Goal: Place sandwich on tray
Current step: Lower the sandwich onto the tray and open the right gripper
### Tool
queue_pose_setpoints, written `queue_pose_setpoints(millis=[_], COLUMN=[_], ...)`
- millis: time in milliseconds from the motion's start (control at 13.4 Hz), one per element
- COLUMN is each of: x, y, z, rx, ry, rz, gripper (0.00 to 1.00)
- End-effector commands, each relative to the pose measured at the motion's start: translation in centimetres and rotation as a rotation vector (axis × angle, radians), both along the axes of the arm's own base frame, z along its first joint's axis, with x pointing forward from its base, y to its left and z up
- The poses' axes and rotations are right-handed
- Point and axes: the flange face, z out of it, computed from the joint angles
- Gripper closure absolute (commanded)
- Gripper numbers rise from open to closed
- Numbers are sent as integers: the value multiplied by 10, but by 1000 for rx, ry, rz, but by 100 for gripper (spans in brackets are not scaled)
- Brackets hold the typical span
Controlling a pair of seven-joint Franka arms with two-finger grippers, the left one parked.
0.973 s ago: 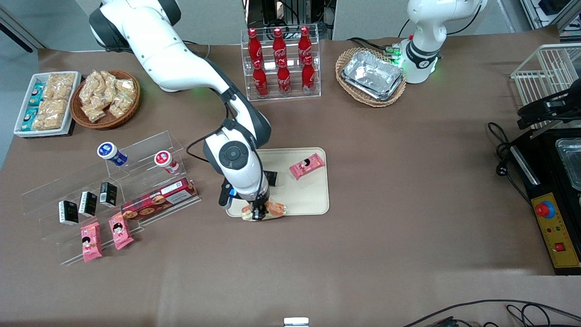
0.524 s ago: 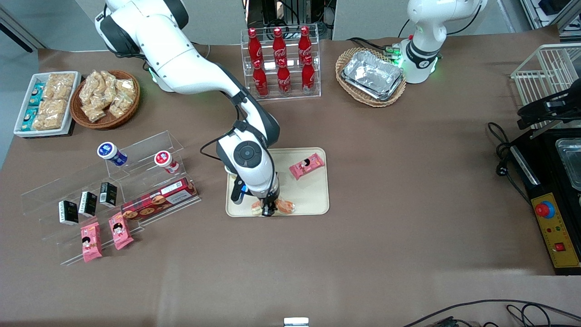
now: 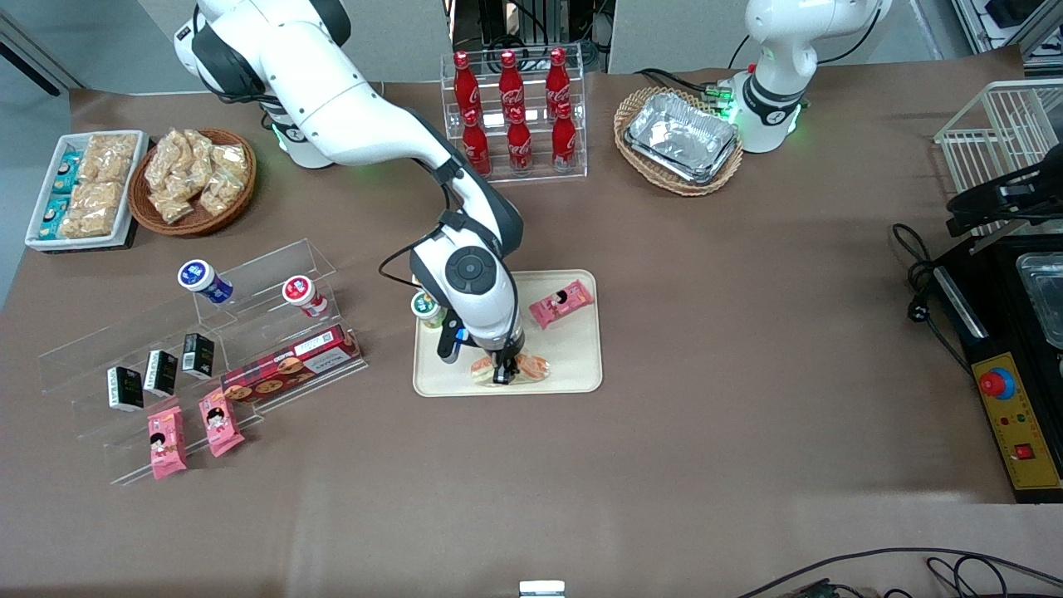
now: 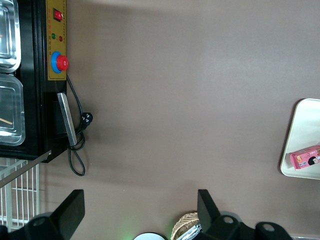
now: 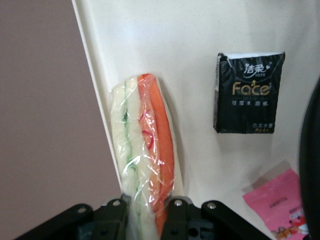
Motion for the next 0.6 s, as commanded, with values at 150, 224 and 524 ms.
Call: queue_pose_setpoints(millis=[150,224,524], x=[-1,0,9], y=[-13,-14,-22], z=[-26,-26,-15], rx=[-84,-83,-98], ry=[-5,-7,-29], rz=[30,21,12], gripper=[100,100,0])
